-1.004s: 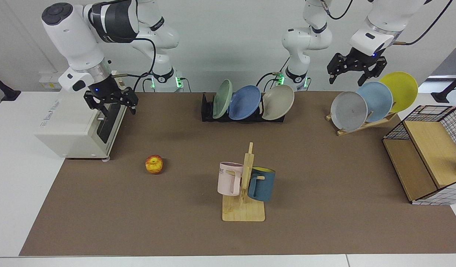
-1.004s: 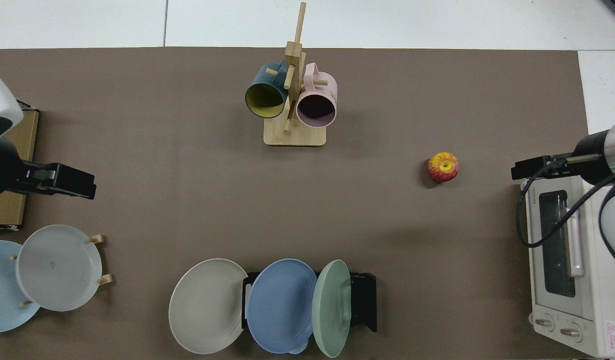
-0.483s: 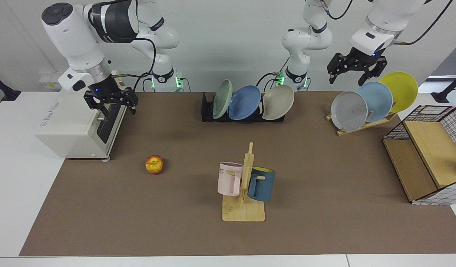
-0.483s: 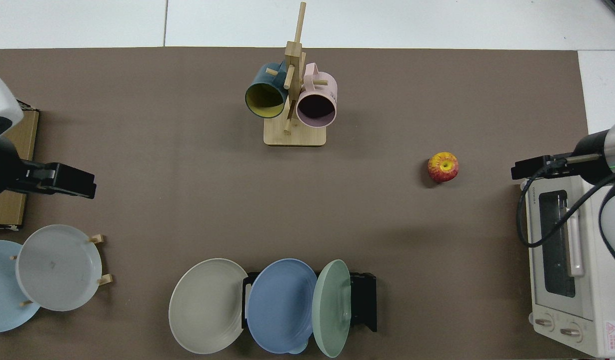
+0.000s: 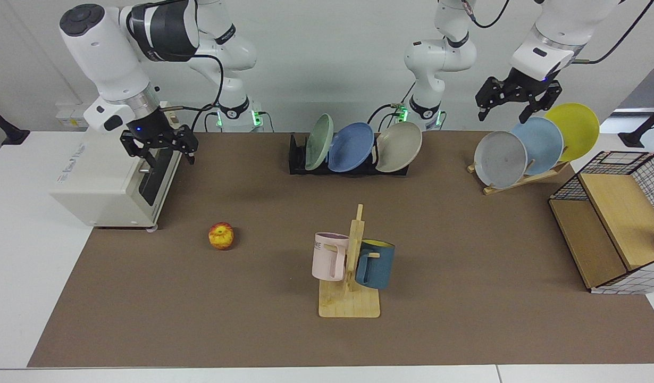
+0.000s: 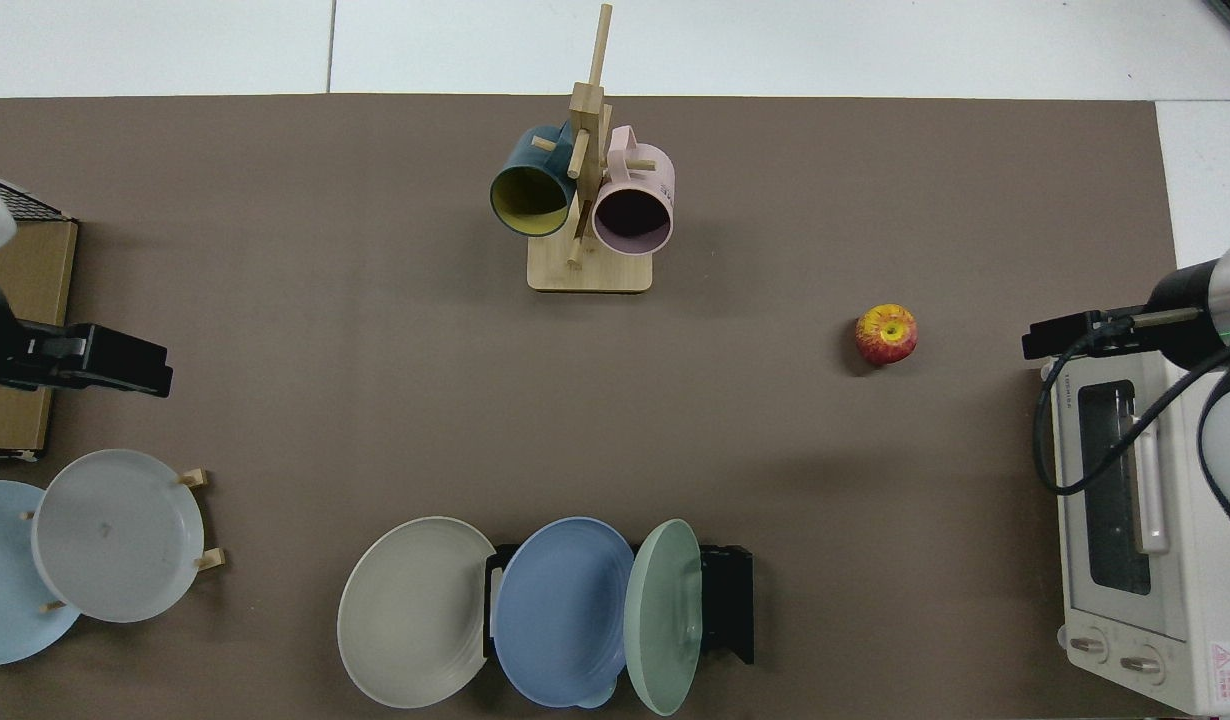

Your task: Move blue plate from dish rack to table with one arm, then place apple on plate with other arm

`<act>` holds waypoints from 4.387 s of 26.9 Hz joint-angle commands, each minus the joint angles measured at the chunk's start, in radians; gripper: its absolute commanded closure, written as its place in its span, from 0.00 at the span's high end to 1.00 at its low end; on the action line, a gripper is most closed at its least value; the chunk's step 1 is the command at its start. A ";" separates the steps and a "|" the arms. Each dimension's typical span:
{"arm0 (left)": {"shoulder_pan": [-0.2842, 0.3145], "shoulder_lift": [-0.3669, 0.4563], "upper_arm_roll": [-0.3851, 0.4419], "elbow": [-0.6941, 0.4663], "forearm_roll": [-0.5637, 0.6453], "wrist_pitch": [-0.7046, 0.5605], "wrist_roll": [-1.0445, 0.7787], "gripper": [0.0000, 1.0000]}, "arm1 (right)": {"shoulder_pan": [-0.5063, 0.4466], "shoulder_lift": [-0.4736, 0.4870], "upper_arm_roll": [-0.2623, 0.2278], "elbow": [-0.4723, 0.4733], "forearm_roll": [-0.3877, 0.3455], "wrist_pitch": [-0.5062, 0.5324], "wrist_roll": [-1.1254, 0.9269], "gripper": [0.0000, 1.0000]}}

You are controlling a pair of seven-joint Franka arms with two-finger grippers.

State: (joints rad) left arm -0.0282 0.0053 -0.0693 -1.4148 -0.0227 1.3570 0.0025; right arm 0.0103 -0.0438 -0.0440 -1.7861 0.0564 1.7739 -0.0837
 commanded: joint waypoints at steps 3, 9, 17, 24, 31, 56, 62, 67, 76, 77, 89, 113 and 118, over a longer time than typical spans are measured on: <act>0.008 -0.034 -0.003 -0.042 0.007 -0.006 -0.004 1.00 | -0.003 -0.013 0.001 -0.012 0.003 0.009 -0.019 1.00; 0.007 -0.042 -0.004 -0.053 0.009 -0.009 -0.004 1.00 | -0.003 -0.013 0.001 -0.012 0.003 0.009 -0.019 1.00; -0.021 -0.191 -0.018 -0.295 -0.005 0.128 0.008 1.00 | -0.016 -0.013 -0.004 -0.012 -0.009 0.006 -0.019 1.00; -0.131 -0.235 -0.020 -0.459 -0.077 0.214 -0.002 1.00 | -0.004 -0.013 -0.001 -0.021 -0.026 0.053 -0.019 1.00; -0.217 -0.313 -0.043 -0.729 -0.206 0.439 -0.006 1.00 | 0.000 0.048 0.001 -0.071 -0.032 0.139 -0.019 1.00; -0.374 -0.326 -0.175 -1.096 -0.425 0.798 -0.246 0.86 | 0.114 0.397 0.001 -0.108 -0.013 0.573 0.022 1.00; -0.374 -0.312 -0.198 -1.099 -0.425 0.795 -0.257 0.53 | 0.103 0.407 0.001 -0.145 -0.015 0.616 0.013 1.00; -0.374 -0.315 -0.198 -1.093 -0.413 0.768 -0.257 0.16 | 0.114 0.407 0.001 -0.171 -0.021 0.619 0.012 1.00; -0.319 -0.338 -0.192 -0.949 -0.281 0.550 -0.271 0.00 | 0.111 0.407 0.001 -0.173 -0.026 0.619 0.007 1.00; -0.311 -0.337 -0.190 -0.928 -0.266 0.524 -0.272 0.00 | 0.111 0.407 0.001 -0.173 -0.026 0.619 0.009 1.00; -0.099 -0.212 -0.169 -0.708 -0.339 0.530 -0.119 0.00 | 0.112 0.418 0.001 -0.164 -0.027 0.616 0.005 0.00; 0.117 0.145 -0.213 -0.682 -0.804 0.758 0.384 0.00 | 0.119 0.320 -0.017 -0.007 -0.072 0.381 0.013 0.00; 0.113 0.211 -0.265 -0.681 -0.847 0.827 0.384 0.00 | 0.111 0.309 -0.014 -0.002 -0.095 0.377 0.009 0.00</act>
State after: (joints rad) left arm 0.0895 0.1565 -0.2874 -2.1162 -0.8270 2.1148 0.3786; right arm 0.1355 0.2807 -0.0686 -1.7930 -0.0056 2.1742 -0.0710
